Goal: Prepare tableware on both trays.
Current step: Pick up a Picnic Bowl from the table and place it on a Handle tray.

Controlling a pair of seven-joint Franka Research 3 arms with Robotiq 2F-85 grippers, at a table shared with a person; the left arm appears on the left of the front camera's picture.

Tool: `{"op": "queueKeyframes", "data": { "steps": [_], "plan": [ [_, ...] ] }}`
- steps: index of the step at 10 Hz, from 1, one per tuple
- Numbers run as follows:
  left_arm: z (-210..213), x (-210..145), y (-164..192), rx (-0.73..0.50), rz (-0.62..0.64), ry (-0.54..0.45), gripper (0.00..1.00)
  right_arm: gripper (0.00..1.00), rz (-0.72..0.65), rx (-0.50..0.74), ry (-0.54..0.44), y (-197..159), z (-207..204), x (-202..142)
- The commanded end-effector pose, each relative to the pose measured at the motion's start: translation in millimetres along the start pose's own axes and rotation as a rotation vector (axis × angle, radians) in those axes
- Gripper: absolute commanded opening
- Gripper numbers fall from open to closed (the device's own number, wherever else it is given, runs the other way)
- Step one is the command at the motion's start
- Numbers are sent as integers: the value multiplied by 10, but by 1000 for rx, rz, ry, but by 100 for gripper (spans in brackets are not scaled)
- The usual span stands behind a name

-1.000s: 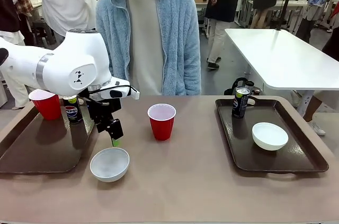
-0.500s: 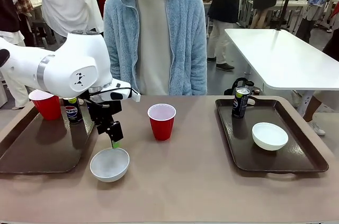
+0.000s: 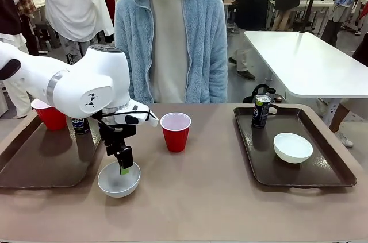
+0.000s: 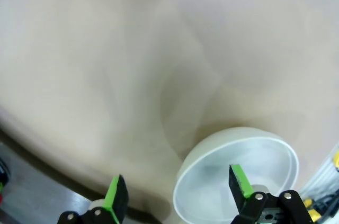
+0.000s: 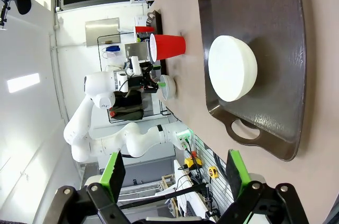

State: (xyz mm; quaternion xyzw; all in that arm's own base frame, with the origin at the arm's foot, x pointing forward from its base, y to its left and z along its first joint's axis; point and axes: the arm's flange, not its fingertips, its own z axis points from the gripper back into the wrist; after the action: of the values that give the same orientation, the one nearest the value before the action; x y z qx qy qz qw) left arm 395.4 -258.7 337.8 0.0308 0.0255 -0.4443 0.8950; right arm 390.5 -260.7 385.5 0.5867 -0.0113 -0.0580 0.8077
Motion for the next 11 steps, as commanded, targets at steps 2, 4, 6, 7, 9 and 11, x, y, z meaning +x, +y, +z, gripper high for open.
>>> {"op": "queueKeyframes", "data": {
  "steps": [2,4,6,7,9,11],
  "plan": [
    [-117,128,37,27,24,-7,46,100,9,-5,15,4,10,-28],
    [-118,133,23,13,28,3,0,100,9,-5,15,4,10,-28],
    [-100,79,24,-3,45,6,0,100,9,-5,15,4,10,-28],
    [-92,52,24,-5,50,5,19,100,9,-5,15,4,10,-28],
    [-64,-41,13,-7,55,2,0,100,9,-5,15,4,10,-28],
    [-3,-174,22,-9,75,-6,0,100,9,-5,15,4,10,-28]
  ]
}}
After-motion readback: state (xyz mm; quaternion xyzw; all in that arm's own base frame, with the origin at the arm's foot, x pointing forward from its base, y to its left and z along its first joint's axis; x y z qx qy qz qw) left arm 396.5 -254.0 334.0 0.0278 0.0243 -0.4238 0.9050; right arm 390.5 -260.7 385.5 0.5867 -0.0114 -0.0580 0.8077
